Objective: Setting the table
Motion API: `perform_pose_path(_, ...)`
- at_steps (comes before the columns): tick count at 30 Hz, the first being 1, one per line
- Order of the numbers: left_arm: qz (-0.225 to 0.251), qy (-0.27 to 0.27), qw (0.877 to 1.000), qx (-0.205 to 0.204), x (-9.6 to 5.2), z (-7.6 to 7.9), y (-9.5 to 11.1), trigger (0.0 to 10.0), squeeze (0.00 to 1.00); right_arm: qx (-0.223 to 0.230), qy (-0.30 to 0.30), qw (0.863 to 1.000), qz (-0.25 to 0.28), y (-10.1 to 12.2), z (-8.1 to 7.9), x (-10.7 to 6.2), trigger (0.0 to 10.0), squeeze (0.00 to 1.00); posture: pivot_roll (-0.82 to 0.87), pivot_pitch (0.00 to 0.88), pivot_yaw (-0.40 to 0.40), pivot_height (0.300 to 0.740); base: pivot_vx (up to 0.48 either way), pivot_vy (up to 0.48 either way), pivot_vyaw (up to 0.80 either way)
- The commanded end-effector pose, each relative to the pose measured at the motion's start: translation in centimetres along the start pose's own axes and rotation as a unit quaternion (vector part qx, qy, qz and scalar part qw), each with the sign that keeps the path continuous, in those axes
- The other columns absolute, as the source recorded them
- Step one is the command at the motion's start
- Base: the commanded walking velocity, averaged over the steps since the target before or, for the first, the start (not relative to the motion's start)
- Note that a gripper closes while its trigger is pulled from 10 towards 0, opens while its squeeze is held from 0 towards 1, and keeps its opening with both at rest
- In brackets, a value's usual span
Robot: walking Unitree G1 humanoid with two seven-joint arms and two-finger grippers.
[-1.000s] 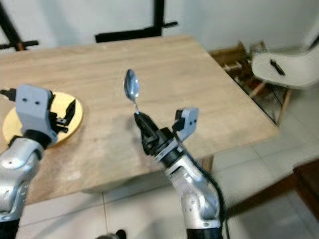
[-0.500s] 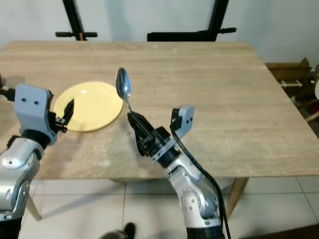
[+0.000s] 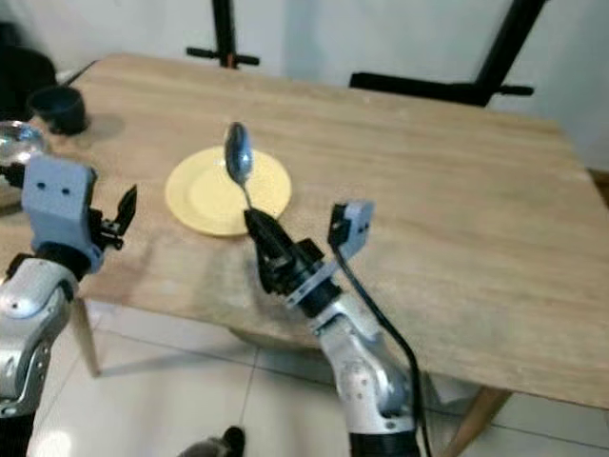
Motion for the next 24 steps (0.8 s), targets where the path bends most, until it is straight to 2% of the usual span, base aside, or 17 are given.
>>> perform_pose_path(1, -0.012, 0.003, 1.000, -0.002, 0.2, 0.1, -0.5, 10.0, 0.00, -0.020, -0.062, 0.998, -0.011, -0.4, 1.9, -0.5, 10.0, 0.00, 0.04, 0.000, 0.059, 0.740, 0.000, 0.000, 0.00)
perform_pose_path(3, -0.012, 0.005, 1.000, -0.001, 0.3, 0.0, -0.5, 10.0, 0.00, -0.027, -0.084, 0.996, -0.009, -0.3, 2.6, -0.4, 10.0, 0.00, 0.04, 0.000, 0.059, 0.740, 0.000, 0.000, 0.00)
perform_pose_path(4, -0.014, 0.009, 1.000, 0.004, 0.6, 0.0, -0.5, 10.0, 0.00, -0.023, -0.109, 0.994, 0.000, 0.1, 3.4, -0.3, 10.0, 0.00, 0.04, 0.000, 0.059, 0.740, 0.480, 0.000, 0.00)
perform_pose_path(6, -0.012, 0.011, 1.000, 0.006, 0.7, 0.0, -0.6, 10.0, 0.00, -0.028, -0.119, 0.992, 0.003, 0.4, 3.8, -0.2, 10.0, 0.00, 0.04, 0.000, 0.060, 0.740, 0.480, 0.000, 0.00)
perform_pose_path(17, -0.011, 0.007, 1.000, -0.001, 0.7, 0.2, -0.5, 10.0, 0.00, -0.057, -0.123, 0.991, -0.004, 0.2, 3.6, -0.2, 10.0, 0.00, 0.04, 0.000, 0.058, 0.740, 0.480, 0.000, 0.00)
perform_pose_path(24, -0.016, 0.004, 1.000, -0.008, 0.6, 0.3, -0.7, 10.0, 0.00, -0.077, -0.134, 0.988, -0.012, 0.0, 3.7, -0.1, 10.0, 0.00, 0.04, 0.000, 0.060, 0.740, 0.000, 0.000, 0.00)
Point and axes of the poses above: a point about 5 cm out from each wrist's last joint towards the gripper, its own x axis pointing out of the wrist towards the gripper, its own y axis along the axis of the wrist's last joint, z = x × y, the point moved 2 cm from there along x, pointing out of the wrist towards the gripper, and after that the axes turned 15 degrees about -x, right-handed, at the moved point
